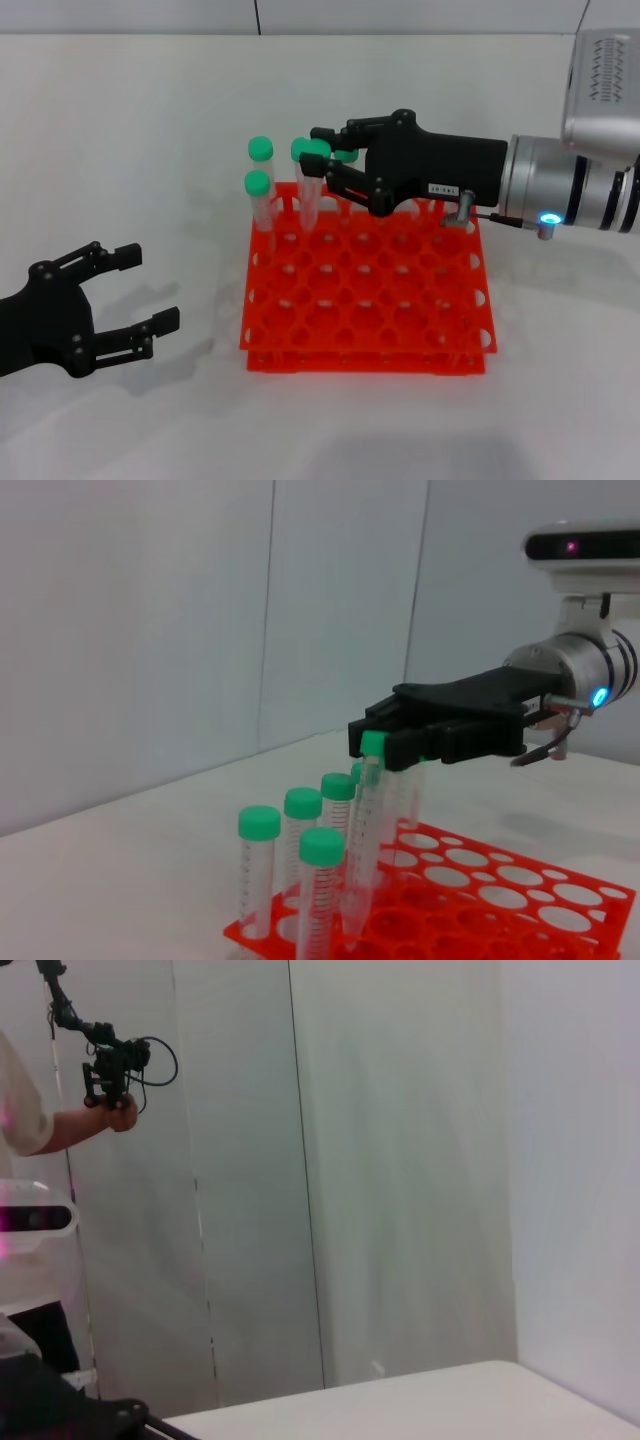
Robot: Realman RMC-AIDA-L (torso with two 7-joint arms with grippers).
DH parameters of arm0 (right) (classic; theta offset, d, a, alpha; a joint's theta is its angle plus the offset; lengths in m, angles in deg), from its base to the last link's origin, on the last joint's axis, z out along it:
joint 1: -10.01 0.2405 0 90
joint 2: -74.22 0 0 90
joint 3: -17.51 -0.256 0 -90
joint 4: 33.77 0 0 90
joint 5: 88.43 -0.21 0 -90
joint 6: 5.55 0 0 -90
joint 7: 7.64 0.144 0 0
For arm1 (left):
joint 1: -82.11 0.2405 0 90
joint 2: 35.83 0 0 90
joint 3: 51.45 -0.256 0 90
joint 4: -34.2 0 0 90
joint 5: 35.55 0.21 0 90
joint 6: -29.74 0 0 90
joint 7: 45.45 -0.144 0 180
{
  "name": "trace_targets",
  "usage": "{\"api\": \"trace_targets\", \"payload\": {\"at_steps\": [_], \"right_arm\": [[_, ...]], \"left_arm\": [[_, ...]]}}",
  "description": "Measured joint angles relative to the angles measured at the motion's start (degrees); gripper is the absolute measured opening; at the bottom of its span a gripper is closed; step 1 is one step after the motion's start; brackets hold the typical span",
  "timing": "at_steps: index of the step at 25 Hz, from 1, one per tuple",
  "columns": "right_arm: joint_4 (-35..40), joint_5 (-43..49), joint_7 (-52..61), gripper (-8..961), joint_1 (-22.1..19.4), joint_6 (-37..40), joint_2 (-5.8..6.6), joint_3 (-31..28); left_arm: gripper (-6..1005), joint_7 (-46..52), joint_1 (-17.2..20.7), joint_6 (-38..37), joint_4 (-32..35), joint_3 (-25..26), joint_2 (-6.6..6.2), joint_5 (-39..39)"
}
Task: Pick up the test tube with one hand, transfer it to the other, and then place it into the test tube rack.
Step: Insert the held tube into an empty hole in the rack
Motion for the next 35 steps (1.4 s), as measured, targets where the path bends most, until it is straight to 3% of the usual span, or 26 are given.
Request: {"api": "trace_targets", "payload": {"at_steps": [35], "right_arm": [[0.7,0.0,0.5,272,0.5,-5.1,0.0,5.0]], "left_arm": [[887,-1.8,-0.3,0.9,-1.1,0.3,-0.09,0.0]]}}
